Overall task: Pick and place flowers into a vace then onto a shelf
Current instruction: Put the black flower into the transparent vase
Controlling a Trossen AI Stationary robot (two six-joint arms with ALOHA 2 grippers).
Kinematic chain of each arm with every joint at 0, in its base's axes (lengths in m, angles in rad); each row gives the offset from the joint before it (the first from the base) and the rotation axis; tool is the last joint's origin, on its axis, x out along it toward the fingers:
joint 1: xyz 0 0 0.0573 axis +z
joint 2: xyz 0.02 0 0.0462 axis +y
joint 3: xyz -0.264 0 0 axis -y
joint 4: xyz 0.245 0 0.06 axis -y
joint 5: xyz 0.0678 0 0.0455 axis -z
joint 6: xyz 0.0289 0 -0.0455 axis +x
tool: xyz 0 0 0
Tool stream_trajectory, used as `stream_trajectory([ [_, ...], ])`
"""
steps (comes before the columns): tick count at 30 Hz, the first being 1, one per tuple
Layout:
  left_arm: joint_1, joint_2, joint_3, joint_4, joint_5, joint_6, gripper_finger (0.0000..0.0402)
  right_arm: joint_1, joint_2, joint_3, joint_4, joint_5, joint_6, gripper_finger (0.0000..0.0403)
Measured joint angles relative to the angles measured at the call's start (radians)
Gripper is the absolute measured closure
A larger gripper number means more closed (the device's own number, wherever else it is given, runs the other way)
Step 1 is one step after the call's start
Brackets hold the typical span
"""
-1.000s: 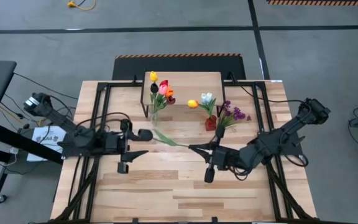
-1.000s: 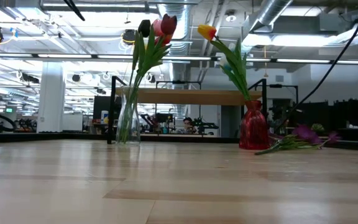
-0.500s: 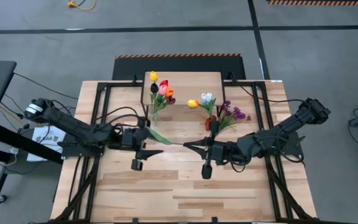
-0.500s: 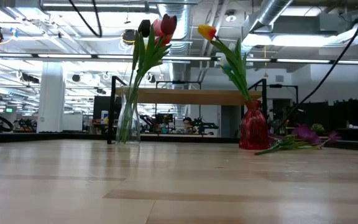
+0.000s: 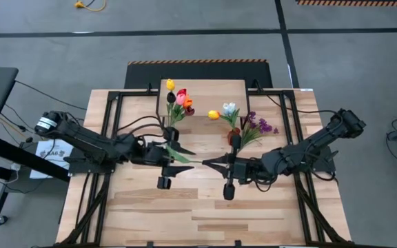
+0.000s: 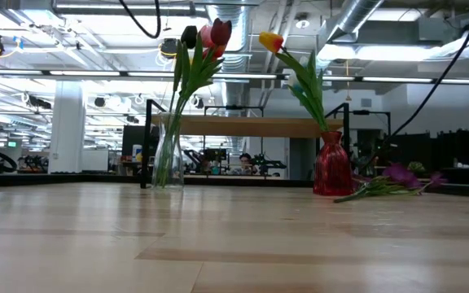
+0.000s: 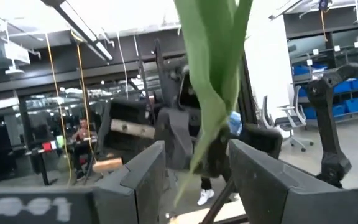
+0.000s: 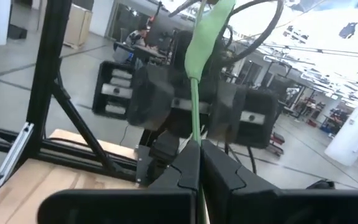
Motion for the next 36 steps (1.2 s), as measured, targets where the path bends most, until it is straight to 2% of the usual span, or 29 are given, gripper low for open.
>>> stream_trajectory([
  [11,0.000,0.000,0.016,0.000,-0.001,0.006,0.0233,0.000,0.004,0.000,-0.010,0.002,-0.004,0.0403],
  [14,0.000,0.000,0.016,-0.001,-0.001,0.016,0.0243,0.000,0.004,0.000,-0.018,0.002,-0.005,0.0403],
  [18,0.000,0.000,0.016,-0.001,-0.007,0.043,0.0287,0.000,0.004,0.000,-0.018,0.004,-0.006,0.0403],
  [23,-0.001,0.000,0.016,-0.011,-0.010,0.061,0.0386,0.000,0.004,0.000,-0.031,0.005,-0.008,0.0402],
  [25,-0.001,-0.008,0.016,-0.030,-0.035,0.064,0.0392,0.000,0.004,0.000,-0.033,0.012,-0.007,0.0398],
  [29,-0.001,-0.048,0.034,-0.164,-0.091,0.078,0.0398,0.000,0.004,0.000,-0.058,0.017,-0.008,0.0368],
  [36,0.000,-0.122,0.124,-0.472,-0.193,0.080,0.0400,0.001,0.004,0.000,-0.079,0.067,-0.006,0.0261],
])
